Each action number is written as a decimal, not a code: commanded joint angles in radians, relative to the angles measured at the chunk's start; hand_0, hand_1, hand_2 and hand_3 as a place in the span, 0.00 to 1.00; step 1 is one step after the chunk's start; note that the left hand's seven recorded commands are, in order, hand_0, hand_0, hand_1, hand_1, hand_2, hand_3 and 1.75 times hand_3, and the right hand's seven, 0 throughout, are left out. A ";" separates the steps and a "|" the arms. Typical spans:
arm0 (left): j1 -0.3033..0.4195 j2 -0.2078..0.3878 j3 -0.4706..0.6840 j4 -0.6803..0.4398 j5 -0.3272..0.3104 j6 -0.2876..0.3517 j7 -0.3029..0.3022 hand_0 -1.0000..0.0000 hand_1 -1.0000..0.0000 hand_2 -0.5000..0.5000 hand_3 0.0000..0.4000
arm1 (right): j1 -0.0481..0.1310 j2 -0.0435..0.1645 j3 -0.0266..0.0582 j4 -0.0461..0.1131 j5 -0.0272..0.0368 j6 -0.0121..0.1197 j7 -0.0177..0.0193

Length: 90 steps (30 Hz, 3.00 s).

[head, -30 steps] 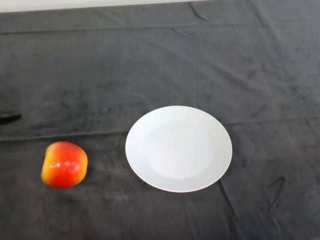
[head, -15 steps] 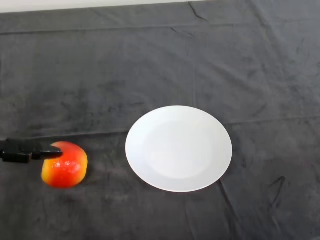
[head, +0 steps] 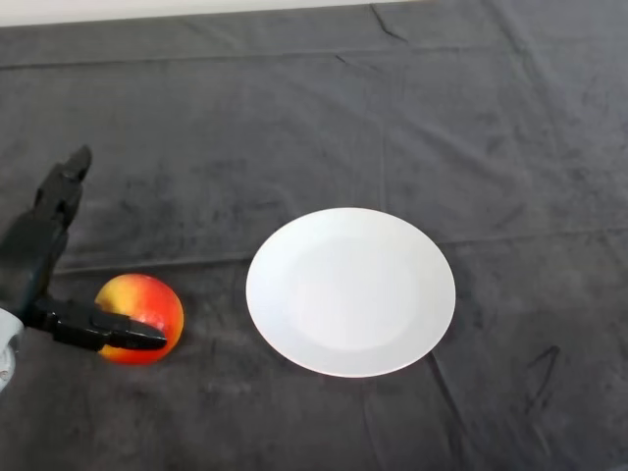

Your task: Move the apple to the plate

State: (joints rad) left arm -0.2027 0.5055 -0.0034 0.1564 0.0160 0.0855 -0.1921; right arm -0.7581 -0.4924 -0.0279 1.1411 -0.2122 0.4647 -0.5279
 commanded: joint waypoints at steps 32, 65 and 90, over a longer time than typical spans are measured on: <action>0.025 0.057 -0.108 0.030 0.174 -0.010 -0.026 0.00 0.00 0.50 1.00 | 0.039 -0.009 -0.0143 -0.001 -0.0053 0.017 0.0019; -0.084 -0.014 -0.115 -0.154 0.260 0.049 0.062 0.00 0.00 0.50 1.00 | 0.040 -0.008 -0.0157 -0.003 -0.0067 0.017 0.0024; -0.254 -0.111 -0.330 -0.070 0.360 0.044 0.036 0.00 0.00 0.50 1.00 | 0.038 -0.008 -0.0163 0.000 -0.0077 0.017 0.0020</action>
State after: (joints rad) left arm -0.4180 0.3898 -0.3312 0.0574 0.3493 0.1325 -0.1459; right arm -0.7576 -0.4924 -0.0410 1.1357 -0.2131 0.4675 -0.5277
